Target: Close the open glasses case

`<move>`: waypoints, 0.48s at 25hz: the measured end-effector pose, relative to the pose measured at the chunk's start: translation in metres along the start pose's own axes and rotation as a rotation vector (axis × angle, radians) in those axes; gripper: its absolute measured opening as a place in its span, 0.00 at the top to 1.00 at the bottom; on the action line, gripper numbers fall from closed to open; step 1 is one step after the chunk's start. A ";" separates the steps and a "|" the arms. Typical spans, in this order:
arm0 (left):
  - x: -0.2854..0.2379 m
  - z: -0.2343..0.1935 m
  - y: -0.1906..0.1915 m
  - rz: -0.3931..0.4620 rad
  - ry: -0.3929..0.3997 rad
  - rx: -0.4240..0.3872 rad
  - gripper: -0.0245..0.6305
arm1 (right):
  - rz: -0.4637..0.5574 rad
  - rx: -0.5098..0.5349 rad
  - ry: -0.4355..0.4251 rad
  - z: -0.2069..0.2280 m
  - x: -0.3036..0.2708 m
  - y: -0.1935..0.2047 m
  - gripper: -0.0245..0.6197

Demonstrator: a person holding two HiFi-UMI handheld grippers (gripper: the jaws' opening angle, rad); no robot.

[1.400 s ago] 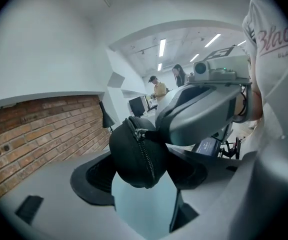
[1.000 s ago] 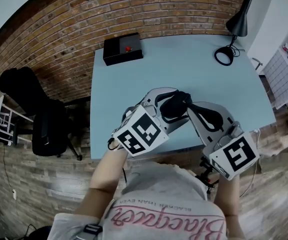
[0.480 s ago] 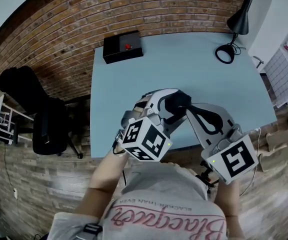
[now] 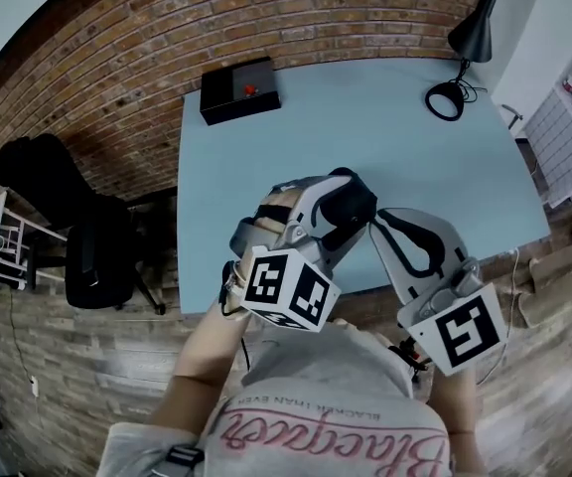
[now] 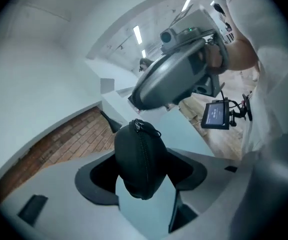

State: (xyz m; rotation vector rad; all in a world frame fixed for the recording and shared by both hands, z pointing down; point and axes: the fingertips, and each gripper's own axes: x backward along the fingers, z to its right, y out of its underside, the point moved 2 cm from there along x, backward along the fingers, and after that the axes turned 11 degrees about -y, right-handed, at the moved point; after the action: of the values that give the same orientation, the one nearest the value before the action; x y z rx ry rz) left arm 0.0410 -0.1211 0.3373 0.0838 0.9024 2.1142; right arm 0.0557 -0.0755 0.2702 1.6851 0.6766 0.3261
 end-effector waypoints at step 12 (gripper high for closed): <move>0.005 -0.027 -0.004 -0.074 -0.167 -0.123 0.53 | 0.065 -0.002 0.217 -0.005 -0.018 0.004 0.77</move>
State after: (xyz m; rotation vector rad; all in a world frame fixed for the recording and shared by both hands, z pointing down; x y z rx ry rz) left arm 0.0302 -0.1315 0.3134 0.1590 0.6663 2.0545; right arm 0.0397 -0.0821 0.2775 1.6864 0.7813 0.5623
